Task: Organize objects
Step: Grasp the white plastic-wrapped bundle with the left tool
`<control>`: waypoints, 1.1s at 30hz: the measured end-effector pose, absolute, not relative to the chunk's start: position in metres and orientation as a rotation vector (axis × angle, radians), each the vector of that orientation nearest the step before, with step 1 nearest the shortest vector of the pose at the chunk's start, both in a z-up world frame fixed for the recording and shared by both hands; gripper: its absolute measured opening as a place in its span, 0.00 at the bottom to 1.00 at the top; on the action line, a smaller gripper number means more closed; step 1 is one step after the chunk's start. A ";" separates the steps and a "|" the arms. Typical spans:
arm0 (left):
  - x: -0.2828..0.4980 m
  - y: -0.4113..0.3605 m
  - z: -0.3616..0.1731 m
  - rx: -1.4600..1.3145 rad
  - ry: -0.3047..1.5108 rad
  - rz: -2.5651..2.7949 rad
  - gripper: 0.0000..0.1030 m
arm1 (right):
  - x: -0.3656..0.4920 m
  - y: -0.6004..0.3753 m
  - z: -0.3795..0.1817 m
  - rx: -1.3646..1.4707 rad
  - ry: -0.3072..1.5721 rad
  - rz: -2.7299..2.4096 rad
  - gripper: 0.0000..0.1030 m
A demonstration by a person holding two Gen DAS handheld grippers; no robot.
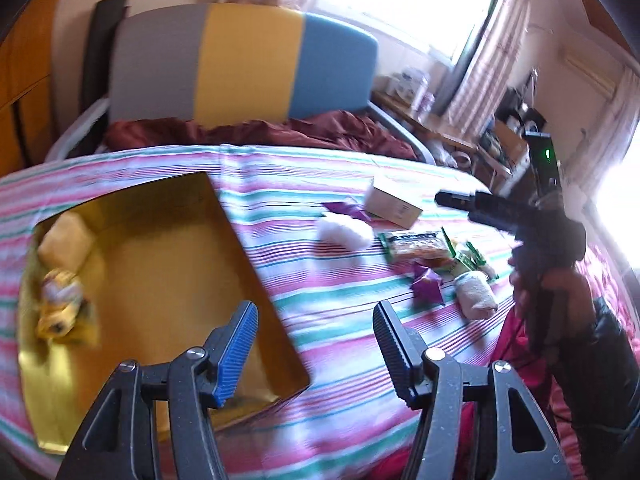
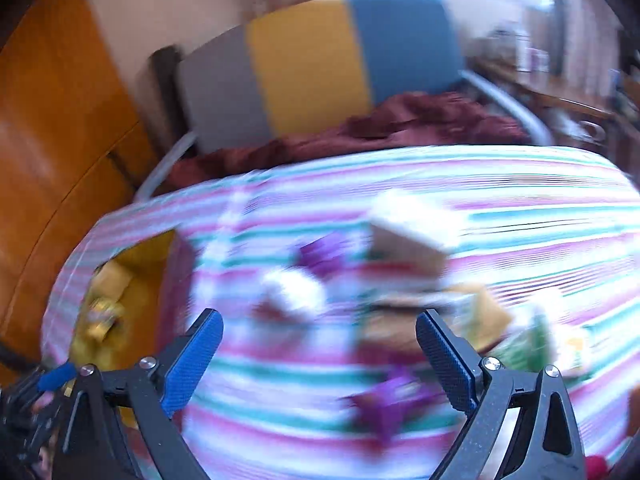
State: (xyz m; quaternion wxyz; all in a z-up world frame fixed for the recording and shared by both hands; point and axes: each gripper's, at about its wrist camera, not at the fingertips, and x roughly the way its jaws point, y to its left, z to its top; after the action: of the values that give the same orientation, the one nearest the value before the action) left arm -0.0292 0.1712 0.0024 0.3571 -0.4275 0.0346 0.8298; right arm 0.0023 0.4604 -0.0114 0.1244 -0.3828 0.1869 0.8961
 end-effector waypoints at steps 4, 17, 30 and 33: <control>-0.040 0.219 -0.007 -1.137 0.166 2.122 0.72 | 0.014 0.514 -0.022 -1.010 0.635 2.498 0.96; -0.114 0.307 -0.061 -1.348 0.043 2.150 0.81 | 0.022 0.541 -0.039 -0.983 0.942 2.466 0.96; -0.137 0.324 -0.103 -1.396 0.064 2.168 0.40 | 0.018 0.539 -0.041 -0.998 0.946 2.493 0.97; -0.126 0.317 -0.102 -1.375 0.073 2.150 0.37 | 0.017 0.538 -0.042 -1.009 0.930 2.487 0.97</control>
State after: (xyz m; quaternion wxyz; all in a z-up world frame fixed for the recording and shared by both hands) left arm -0.1256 0.3166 -0.1020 0.2902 -0.5153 0.0272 0.8059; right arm 0.0170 0.5383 -0.0423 0.1501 -0.3511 0.3237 0.8657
